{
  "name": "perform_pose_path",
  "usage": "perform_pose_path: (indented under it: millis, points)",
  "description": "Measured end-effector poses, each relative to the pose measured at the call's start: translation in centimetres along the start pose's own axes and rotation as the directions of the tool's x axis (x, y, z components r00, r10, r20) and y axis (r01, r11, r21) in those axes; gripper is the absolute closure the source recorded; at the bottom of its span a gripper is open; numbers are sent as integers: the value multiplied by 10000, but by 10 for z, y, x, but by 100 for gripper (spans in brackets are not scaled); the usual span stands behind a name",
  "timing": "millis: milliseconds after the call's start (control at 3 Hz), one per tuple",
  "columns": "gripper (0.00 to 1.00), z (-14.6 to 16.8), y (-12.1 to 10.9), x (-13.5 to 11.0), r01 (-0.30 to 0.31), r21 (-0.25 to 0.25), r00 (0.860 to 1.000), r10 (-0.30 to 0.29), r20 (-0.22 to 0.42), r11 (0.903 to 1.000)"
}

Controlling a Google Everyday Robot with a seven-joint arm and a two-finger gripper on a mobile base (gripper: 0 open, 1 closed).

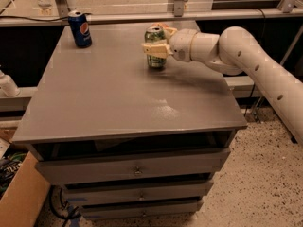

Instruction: Move green can near pepsi can

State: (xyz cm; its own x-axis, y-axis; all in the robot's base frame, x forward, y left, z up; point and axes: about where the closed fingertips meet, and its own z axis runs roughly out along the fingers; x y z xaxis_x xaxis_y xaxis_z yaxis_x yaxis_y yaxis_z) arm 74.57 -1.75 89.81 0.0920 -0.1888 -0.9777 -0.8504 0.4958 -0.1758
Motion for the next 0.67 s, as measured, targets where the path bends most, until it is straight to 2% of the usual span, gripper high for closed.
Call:
perform_pose_path:
  millis: [333, 667]
  points:
    - [87, 33, 9, -3, -1171, -387, 9921, 1187, 416, 9924]
    - [100, 78, 23, -5, -2024, -801, 9722, 2101, 1030, 9760]
